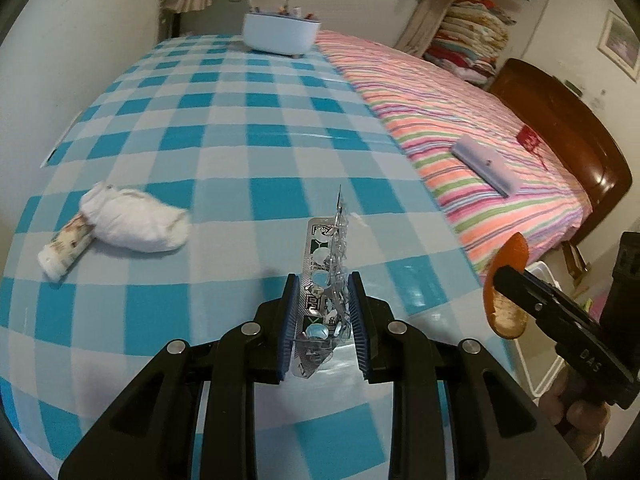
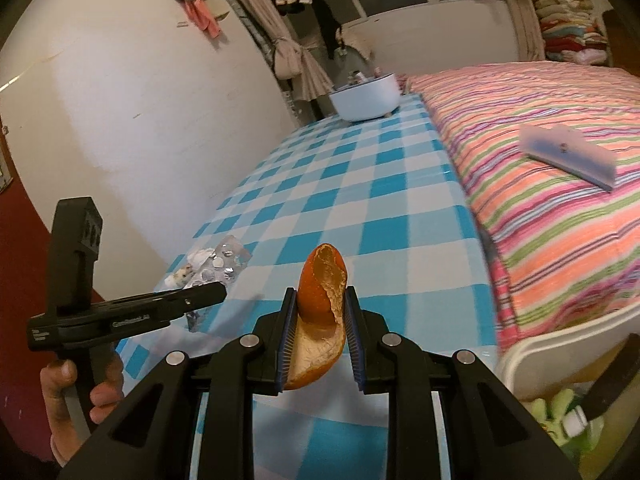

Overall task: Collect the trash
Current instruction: 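Carry both items to the bin and open both tools to drop them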

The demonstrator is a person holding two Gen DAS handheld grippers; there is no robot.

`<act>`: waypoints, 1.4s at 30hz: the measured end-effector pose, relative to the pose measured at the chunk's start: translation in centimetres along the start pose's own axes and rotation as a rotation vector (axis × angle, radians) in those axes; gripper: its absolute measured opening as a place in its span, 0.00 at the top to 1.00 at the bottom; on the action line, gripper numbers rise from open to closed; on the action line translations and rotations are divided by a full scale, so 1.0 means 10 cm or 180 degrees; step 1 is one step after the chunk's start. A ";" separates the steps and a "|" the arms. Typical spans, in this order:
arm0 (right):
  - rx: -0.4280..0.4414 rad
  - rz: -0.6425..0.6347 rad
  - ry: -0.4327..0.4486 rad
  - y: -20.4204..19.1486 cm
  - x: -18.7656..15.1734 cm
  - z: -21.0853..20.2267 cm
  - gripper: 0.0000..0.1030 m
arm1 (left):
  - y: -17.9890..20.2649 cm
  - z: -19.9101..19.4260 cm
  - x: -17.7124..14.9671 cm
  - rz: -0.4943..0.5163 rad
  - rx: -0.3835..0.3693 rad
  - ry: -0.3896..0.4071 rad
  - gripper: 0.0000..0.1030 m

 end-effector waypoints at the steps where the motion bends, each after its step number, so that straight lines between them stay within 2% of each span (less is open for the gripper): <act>1: -0.0016 0.0004 0.0011 0.02 0.00 -0.02 0.78 | 0.05 -0.01 0.00 0.0024 -0.0019 0.0006 0.77; 15: -0.0500 0.0177 0.0390 0.53 -0.01 -0.72 0.77 | 0.88 -0.11 -0.05 0.0426 -0.0389 0.0050 0.76; 23: -0.1061 0.0140 0.0663 0.77 -0.09 -1.17 0.77 | 1.30 -0.20 -0.12 0.0638 -0.0607 0.0070 0.76; 29: -0.1237 0.0180 0.0788 0.86 -0.19 -1.35 0.74 | 1.54 -0.23 -0.21 0.0779 -0.0691 0.0059 0.76; 31: -0.1246 0.0198 0.0832 0.87 -0.19 -1.40 0.70 | 1.61 -0.25 -0.24 0.0818 -0.0713 0.0058 0.76; 33: -0.1255 0.0224 0.0891 0.85 -0.20 -1.44 0.55 | 1.67 -0.26 -0.26 0.0855 -0.0739 0.0054 0.76; 34: -0.1257 0.0221 0.0927 0.85 -0.20 -1.47 0.53 | 1.71 -0.26 -0.27 0.0878 -0.0749 0.0053 0.76; 42: -0.1278 0.0327 0.1330 0.89 -0.16 -1.79 0.51 | 1.88 -0.26 -0.33 0.0913 -0.0861 0.0026 0.76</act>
Point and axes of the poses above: each gripper's, at about its wrist camera, not at the fingertips, and z roughly the way its jaws point, y to its right, x to its top, the point moved 3 cm from there along z, roughly the way its jaws point, and after that the axes turned 12 degrees about x, right-handed, at the moved point
